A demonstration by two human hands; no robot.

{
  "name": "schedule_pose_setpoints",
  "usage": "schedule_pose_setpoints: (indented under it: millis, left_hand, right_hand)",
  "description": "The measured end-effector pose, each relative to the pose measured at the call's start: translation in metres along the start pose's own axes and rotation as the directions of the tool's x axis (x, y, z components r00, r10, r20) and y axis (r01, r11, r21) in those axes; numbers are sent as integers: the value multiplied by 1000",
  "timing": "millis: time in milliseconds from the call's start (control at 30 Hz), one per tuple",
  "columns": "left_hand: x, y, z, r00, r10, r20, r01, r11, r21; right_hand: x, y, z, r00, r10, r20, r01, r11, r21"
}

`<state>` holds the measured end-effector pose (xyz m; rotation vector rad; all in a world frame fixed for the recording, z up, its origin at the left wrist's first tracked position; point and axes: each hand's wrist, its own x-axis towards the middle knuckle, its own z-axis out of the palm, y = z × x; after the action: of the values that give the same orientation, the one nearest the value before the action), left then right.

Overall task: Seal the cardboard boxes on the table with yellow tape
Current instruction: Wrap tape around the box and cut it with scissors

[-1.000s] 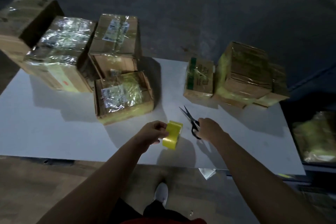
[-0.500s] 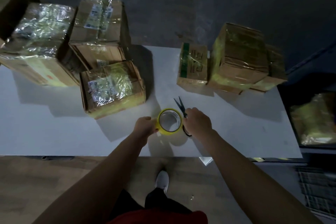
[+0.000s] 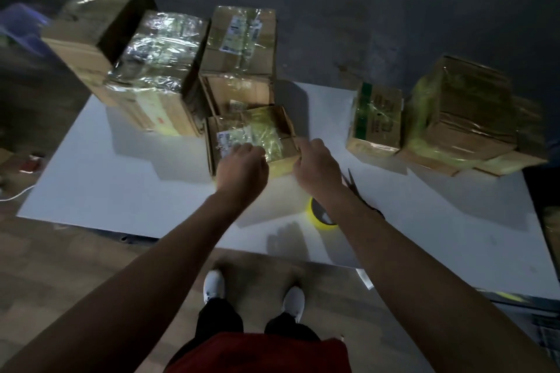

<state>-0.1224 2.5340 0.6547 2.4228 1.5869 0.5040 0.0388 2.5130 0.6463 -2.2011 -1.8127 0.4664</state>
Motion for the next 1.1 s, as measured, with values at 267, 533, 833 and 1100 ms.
schedule_pose_setpoints:
  millis: [267, 533, 833, 1100]
  left_hand:
    - [3, -55, 24, 954, 295, 48, -299, 948, 112]
    - [9, -54, 33, 957, 283, 60, -288, 952, 108]
    - [-7, -59, 17, 952, 295, 83, -296, 955, -3]
    - [-9, -32, -18, 994, -109, -5, 99, 916, -389]
  right_hand:
    - [6, -6, 20, 999, 32, 22, -32, 999, -20]
    - [14, -7, 24, 999, 39, 10, -39, 999, 4]
    - [2, -11, -2, 997, 10, 81, -7, 999, -35]
    - [8, -31, -26, 998, -41, -48, 49, 981, 186]
